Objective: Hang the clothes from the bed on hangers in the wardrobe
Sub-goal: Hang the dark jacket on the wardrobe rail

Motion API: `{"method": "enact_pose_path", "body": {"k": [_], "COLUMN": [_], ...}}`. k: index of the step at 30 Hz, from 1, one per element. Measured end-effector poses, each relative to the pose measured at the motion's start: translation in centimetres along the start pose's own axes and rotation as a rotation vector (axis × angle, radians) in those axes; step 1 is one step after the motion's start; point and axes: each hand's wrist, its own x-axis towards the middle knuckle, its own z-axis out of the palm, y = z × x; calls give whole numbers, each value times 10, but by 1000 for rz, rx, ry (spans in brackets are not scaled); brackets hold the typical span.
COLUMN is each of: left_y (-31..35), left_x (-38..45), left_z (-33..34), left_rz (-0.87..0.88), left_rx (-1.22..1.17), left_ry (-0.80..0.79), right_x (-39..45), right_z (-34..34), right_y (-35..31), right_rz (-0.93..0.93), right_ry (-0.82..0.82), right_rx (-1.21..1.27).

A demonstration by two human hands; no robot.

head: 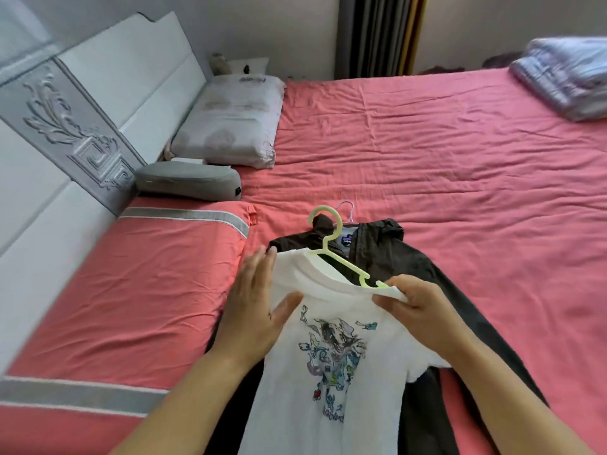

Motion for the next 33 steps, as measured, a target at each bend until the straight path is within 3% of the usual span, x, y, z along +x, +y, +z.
{"method": "enact_pose_path", "body": {"k": [4, 7, 10, 13, 17, 23, 28, 33], "left_y": [36, 56, 73, 93, 129, 187, 220, 254], "left_x": [-1, -14, -37, -62, -106, -190, -261, -335], "left_z": [-56, -96, -135, -164, -195, -217, -239, -252], "left_rz": [242, 492, 685, 887, 1114, 1354, 1494, 1626], "left_rx": [-100, -202, -256, -253, -295, -485, -646, -794], "left_ry": [44, 42, 10, 96, 146, 24, -25, -314], "right_x": [-62, -113, -174, -235, -314, -425, -506, -560], "right_z": [-22, -38, -40, -29, -3, 28, 42, 69], "right_y": [-84, -148, -208, -260, -312, -397, -460, -521], "right_rz": [-20, 43, 126, 0, 21, 232, 445, 539], "right_ry": [93, 263, 534, 749, 902, 1097, 1229, 1304], "right_rx": [48, 35, -97, -304, -468, -456, -607, -735]}}
